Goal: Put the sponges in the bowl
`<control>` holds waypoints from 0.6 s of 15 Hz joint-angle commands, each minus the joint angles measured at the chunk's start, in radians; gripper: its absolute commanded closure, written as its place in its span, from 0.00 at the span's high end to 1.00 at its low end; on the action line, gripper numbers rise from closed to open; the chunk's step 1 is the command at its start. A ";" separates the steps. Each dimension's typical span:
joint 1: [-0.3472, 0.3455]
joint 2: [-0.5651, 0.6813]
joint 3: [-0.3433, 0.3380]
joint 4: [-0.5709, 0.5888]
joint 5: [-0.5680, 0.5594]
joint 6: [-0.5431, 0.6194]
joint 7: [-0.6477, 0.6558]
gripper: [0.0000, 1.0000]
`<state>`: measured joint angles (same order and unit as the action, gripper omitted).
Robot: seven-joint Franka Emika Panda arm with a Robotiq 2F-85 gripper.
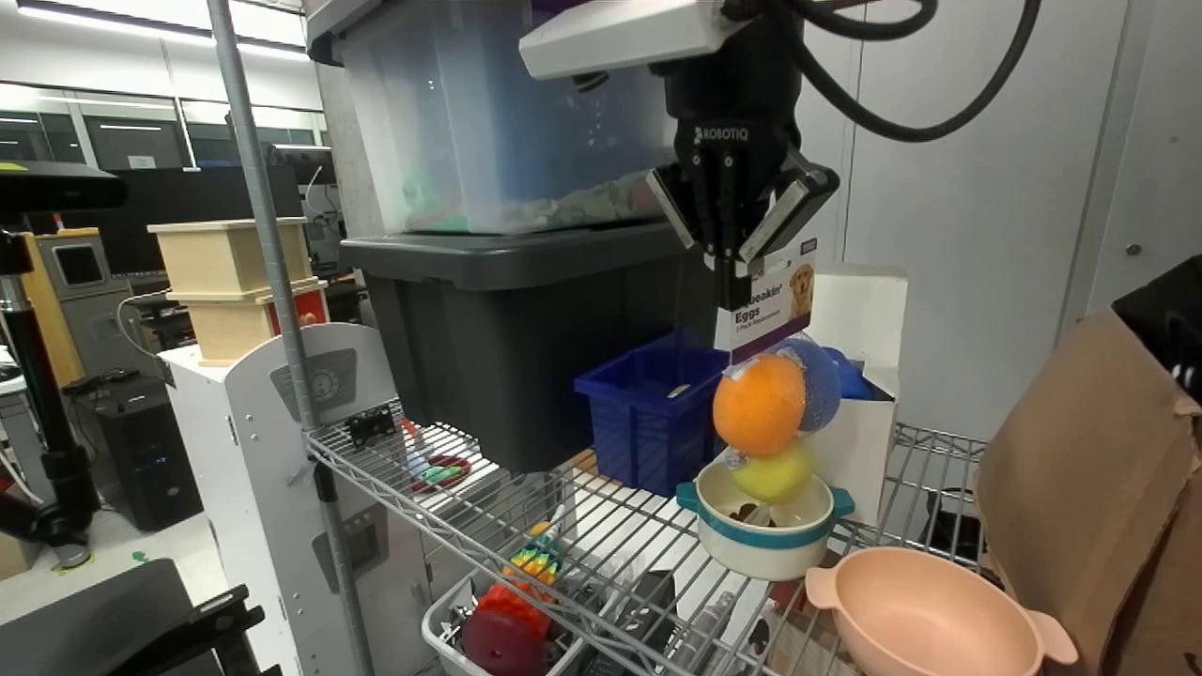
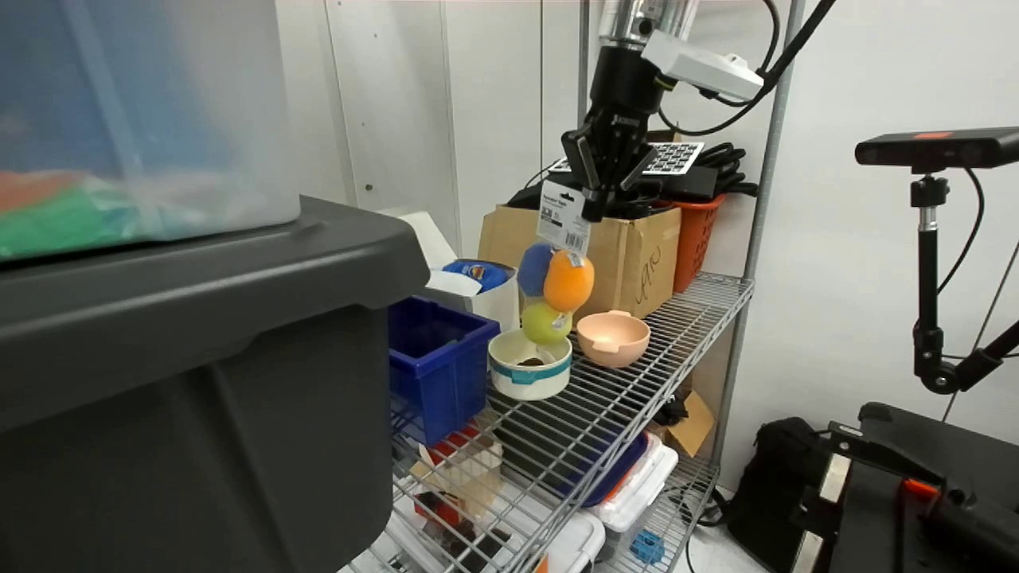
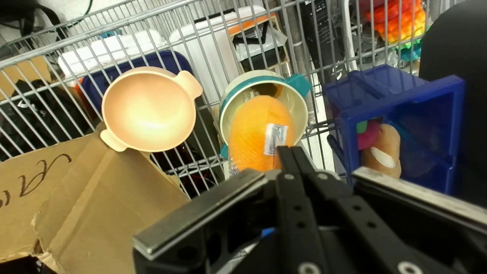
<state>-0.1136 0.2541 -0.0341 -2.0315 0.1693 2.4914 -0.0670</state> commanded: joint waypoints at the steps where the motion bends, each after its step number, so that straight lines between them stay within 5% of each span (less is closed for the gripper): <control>1: 0.018 0.029 -0.016 0.034 -0.045 0.003 0.048 0.00; 9: 0.044 0.085 -0.030 0.072 -0.126 -0.010 0.137 0.00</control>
<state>-0.0937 0.3198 -0.0476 -1.9941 0.0793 2.4915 0.0284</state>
